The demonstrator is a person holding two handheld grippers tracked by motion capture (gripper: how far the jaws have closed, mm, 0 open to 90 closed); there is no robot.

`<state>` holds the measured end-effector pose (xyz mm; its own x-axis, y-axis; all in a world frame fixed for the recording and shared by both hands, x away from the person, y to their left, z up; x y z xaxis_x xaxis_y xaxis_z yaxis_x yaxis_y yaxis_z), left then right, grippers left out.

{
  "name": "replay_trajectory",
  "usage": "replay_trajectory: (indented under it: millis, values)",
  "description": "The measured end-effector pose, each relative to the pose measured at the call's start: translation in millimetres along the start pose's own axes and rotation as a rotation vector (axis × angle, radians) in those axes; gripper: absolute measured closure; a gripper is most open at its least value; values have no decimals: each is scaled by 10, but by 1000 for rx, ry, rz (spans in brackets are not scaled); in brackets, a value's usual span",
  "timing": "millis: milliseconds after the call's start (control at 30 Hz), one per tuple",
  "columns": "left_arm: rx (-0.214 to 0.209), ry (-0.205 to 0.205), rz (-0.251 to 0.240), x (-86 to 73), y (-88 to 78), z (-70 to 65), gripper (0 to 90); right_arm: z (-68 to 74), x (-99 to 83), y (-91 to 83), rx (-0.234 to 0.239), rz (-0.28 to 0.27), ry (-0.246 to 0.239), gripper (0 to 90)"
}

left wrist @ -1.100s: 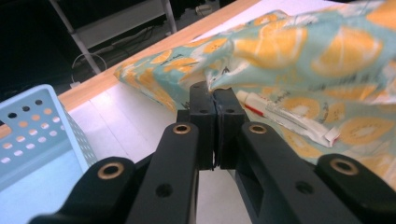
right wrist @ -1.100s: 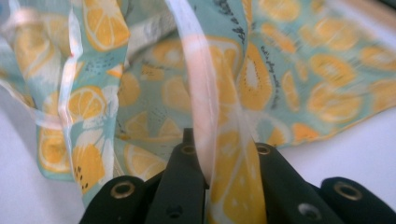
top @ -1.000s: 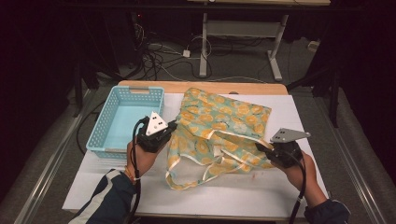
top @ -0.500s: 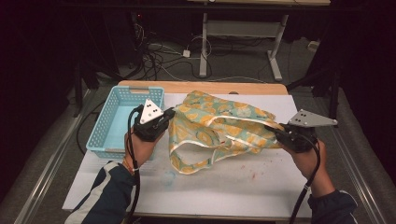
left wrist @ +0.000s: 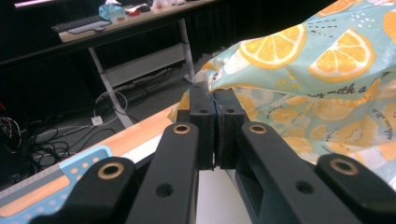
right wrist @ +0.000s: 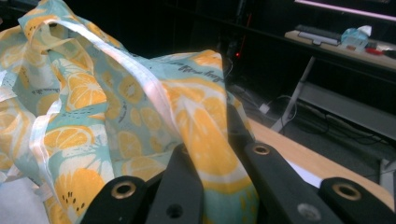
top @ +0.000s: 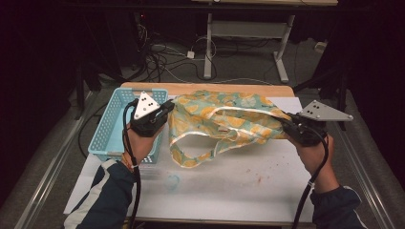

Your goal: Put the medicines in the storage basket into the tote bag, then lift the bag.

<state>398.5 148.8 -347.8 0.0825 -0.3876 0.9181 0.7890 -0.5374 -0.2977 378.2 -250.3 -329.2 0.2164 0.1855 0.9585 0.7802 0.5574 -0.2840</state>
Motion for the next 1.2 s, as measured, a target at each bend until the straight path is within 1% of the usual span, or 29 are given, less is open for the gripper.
replay_trajectory:
  millis: [167, 267, 533, 567, 667, 733, 833, 867, 900, 933, 1033, 1100, 1200]
  values:
    - [4, -3, -19, 45, -9, 18, 864, 8, 97, -35, -14, -31, -4, 900]
    - [13, 2, -29, 91, -23, 29, 864, 27, 159, -57, -25, -44, -12, 900]
    - [26, 5, -70, 325, -107, 77, 864, 57, 376, -150, -47, -93, -15, 900]
    - [29, 5, -73, 346, -112, 86, 864, 59, 405, -157, -50, -100, -25, 900]
    - [32, -4, -87, 397, -91, 119, 862, 55, 470, -160, -58, -114, -20, 900]
    - [28, -7, -91, 429, -49, 139, 861, 44, 510, -159, -71, -119, -15, 900]
    - [45, 15, -94, 461, 71, 167, 860, 9, 560, -130, -96, -126, 0, 900]
    - [51, 21, -92, 467, 117, 178, 860, -17, 572, -109, -104, -125, -3, 900]
    - [52, 16, -94, 469, 161, 189, 860, -41, 576, -88, -104, -120, 7, 900]
    - [50, 12, -92, 470, 208, 197, 860, -63, 575, -65, -110, -120, 22, 900]
    - [55, -7, -81, 456, 362, 206, 860, -154, 545, 29, -129, -98, 44, 900]
    - [67, 1, -67, 452, 464, 204, 859, -222, 519, 97, -155, -82, 49, 900]
    - [81, 13, -60, 450, 597, 194, 859, -326, 477, 189, -193, -73, 69, 900]
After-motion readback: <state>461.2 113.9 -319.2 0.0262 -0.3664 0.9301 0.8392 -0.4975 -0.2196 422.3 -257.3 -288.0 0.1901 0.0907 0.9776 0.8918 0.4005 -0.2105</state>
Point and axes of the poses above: each handheld gripper's, and its own axes: y roughly forward along the jaws, x roughly out of its top, z roughly to its left, the point moved 2 cm from there along y, roughly forward along the jaws, and after that the axes turned 8 degrees about y, right-handed, at the moved point
